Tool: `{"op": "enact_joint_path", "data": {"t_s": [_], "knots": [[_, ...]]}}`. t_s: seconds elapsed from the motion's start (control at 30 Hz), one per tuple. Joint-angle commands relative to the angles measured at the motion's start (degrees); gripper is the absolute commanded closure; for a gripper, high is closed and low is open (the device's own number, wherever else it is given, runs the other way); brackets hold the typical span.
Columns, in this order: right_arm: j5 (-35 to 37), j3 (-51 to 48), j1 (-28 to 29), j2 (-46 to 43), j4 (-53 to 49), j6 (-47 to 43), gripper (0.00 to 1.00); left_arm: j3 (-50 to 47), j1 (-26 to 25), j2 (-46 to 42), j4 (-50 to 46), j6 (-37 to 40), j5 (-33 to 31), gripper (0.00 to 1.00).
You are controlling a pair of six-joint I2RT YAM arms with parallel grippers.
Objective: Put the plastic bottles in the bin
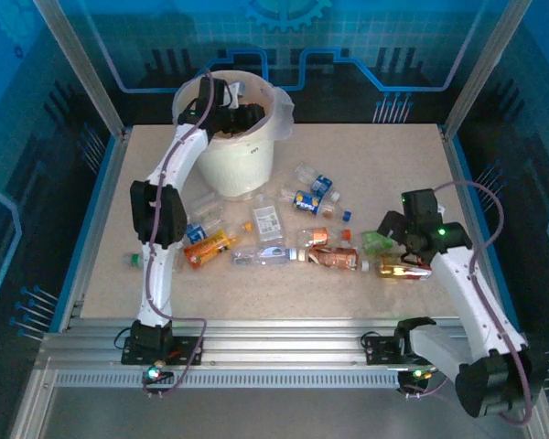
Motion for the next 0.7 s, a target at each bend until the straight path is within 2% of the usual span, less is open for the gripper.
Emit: {"op": "enact_joint_path", "data": {"t_s": [0.0, 0.23, 0.5, 0.67], "knots": [[0.2, -3.0, -3.8, -3.0, -6.5, 7.3, 0.00, 1.8, -1.2, 0.4, 1.1, -2.7, 3.8, 0.56], [-5.2, -9.5, -9.4, -7.7, -6.0, 11.1, 0.03, 1.8, -1.5, 1.0, 1.4, -2.2, 3.3, 0.52], [-9.3, -13.9, -12.8, -8.5, -0.8, 12.0, 0.00, 1.8, -0.6, 0.6, 0.2, 0.5, 0.5, 0.26], [-9.8, -15.1, -12.9, -6.3, 2.7, 12.3, 0.00, 0.7, 0.4, -1.2, 0.3, 1.9, -1.7, 0.20]]}}
